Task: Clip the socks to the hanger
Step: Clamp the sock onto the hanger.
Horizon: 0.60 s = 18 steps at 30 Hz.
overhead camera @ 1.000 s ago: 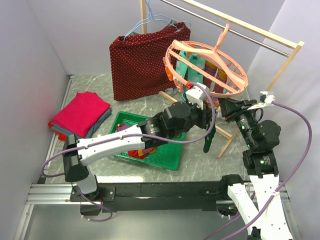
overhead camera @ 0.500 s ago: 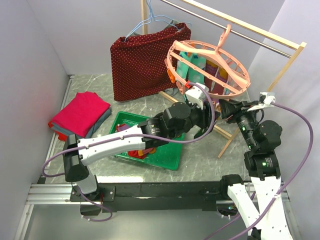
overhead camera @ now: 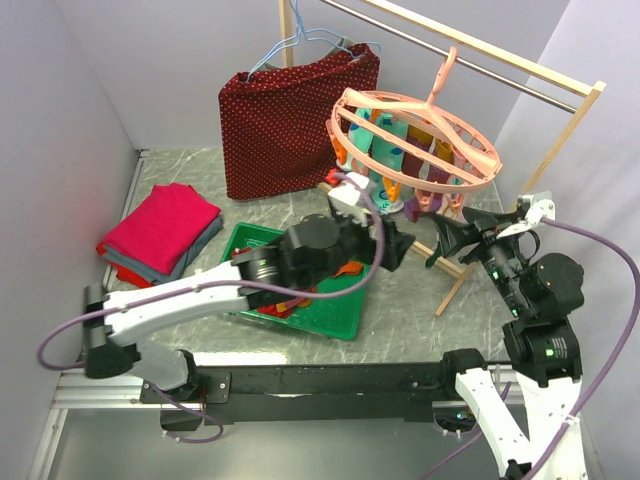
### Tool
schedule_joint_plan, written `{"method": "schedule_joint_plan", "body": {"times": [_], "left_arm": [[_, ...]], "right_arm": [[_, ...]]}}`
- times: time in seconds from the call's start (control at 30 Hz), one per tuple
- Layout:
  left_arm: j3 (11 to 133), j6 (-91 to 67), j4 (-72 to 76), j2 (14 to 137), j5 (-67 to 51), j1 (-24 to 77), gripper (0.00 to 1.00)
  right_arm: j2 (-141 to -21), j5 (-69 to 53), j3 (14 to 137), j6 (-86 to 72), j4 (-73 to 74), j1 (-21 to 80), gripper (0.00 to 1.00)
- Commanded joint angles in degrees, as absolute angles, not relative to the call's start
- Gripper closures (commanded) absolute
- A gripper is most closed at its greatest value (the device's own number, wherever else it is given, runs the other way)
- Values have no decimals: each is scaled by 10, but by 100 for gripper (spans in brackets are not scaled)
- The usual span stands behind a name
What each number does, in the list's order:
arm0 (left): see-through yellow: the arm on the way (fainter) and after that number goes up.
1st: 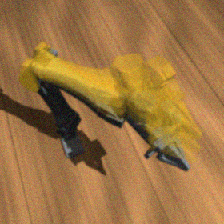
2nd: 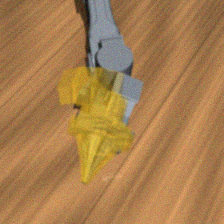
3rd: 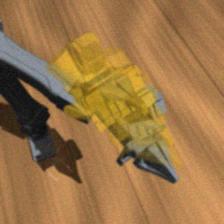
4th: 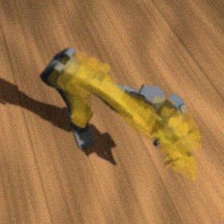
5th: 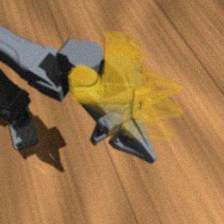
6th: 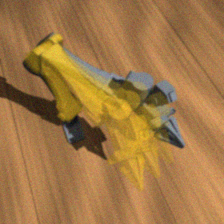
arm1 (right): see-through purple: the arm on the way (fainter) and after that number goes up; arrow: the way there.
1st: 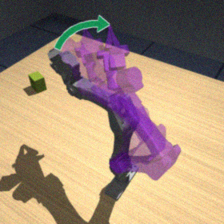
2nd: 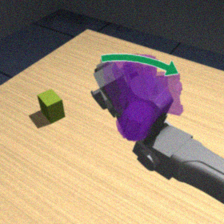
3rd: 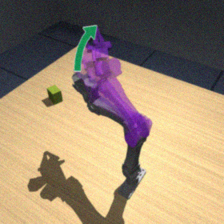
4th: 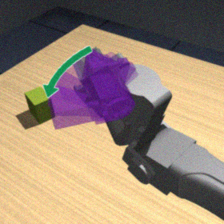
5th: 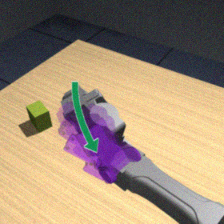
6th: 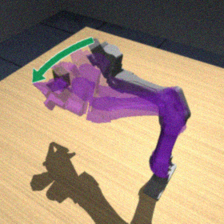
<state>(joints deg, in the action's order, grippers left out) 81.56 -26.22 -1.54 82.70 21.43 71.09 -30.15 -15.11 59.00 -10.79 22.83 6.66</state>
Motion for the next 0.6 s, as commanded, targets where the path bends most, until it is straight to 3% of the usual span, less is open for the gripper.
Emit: {"method": "schedule_joint_plan", "body": {"times": [0.0,0.2,0.4,0.57], "left_arm": [[767,-261,-40,750,245,700,3],[644,-268,-54,654,243,647,3],[553,-271,-93,571,223,534,4],[503,-248,-100,538,235,447,4]], "right_arm": [[-301,-196,619,-38,266,81,27],[-308,-204,614,-53,251,84,26],[-316,-160,630,-46,264,98,22],[-331,-53,651,-39,287,153,21]]}}
